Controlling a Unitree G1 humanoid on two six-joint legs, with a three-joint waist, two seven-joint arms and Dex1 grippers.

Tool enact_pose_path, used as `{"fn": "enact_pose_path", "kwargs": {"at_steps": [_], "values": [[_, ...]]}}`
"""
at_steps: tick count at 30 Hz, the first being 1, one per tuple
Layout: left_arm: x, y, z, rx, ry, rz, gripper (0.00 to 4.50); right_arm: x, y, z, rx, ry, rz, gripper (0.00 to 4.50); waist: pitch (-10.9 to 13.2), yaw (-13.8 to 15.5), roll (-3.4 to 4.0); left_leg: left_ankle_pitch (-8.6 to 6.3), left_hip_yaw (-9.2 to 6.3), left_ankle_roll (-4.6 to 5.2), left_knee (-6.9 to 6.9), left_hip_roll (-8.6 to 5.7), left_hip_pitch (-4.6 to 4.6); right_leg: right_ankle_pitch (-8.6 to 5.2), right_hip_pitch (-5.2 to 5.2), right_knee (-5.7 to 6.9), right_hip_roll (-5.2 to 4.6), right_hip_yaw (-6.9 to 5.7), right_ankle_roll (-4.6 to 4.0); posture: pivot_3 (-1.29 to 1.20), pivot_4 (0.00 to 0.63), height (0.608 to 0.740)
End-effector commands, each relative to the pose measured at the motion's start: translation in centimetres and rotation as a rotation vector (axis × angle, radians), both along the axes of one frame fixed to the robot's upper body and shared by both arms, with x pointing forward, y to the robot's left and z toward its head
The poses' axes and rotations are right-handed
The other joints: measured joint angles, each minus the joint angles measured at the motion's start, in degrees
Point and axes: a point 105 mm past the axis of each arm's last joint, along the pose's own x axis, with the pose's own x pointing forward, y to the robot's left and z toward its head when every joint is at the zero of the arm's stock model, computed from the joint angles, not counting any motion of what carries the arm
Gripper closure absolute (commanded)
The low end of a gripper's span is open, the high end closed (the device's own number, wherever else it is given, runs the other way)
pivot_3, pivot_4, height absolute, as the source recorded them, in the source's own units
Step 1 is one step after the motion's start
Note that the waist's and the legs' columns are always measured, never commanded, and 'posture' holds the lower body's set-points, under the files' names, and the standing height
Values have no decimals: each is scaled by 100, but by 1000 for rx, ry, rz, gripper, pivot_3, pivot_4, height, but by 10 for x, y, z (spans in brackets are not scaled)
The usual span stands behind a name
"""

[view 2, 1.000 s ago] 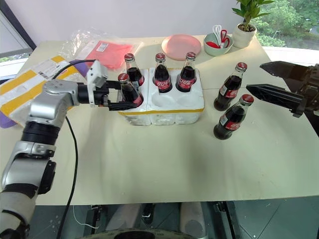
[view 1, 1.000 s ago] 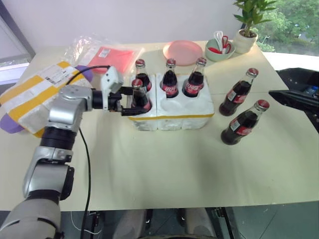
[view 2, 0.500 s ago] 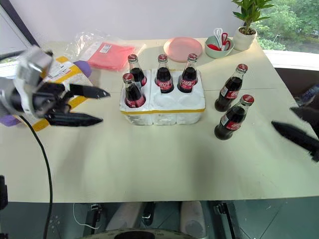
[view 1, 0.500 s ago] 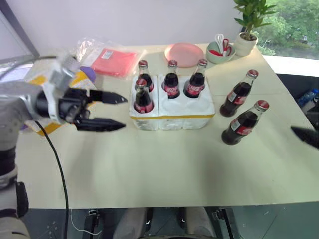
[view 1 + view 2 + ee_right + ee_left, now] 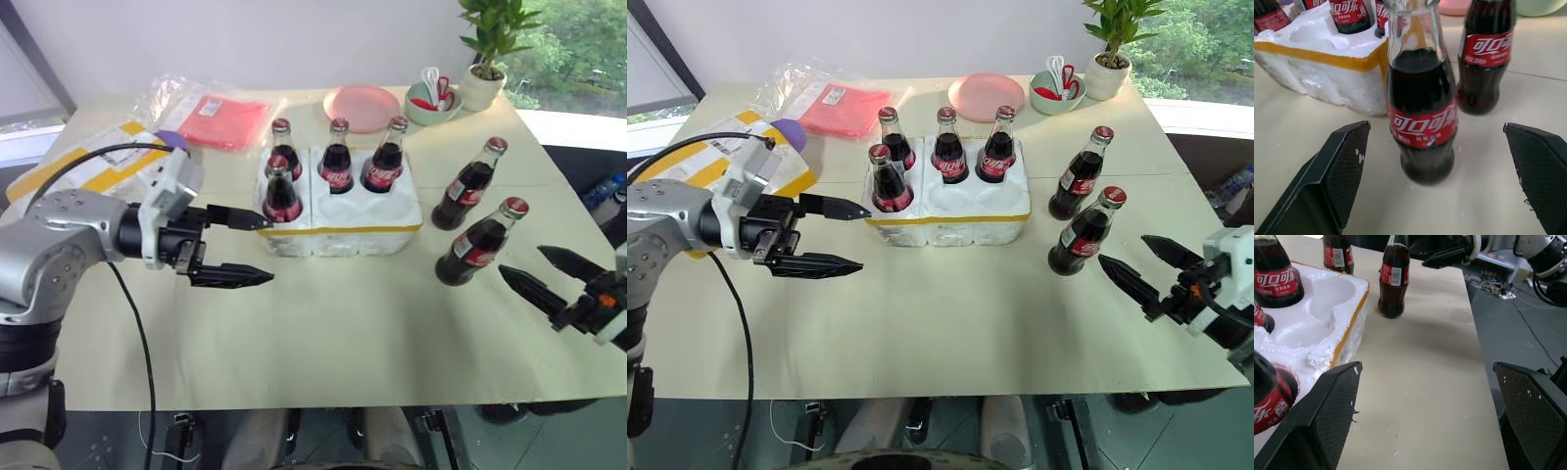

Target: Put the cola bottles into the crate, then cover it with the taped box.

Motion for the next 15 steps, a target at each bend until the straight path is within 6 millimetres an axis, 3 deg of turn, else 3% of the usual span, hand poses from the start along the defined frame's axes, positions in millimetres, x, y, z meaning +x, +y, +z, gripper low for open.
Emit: {"fn": "enact_pose_path", "kwargs": {"at_steps": [1,15], "values": [[-5,-6,10,-5,-46,-29,28,11,3,-4,12,-25,-8,0,0,-4,0,0,0,0,0,0,0,0,0,0,0,0,0,0,150,740],[-4,-9,12,-1,-66,-32,28,50,20,-29,83,-1,31,0,0,-6,0,1,0,0,0,0,0,3,-2,1,14,1,4,0,150,740]]}}
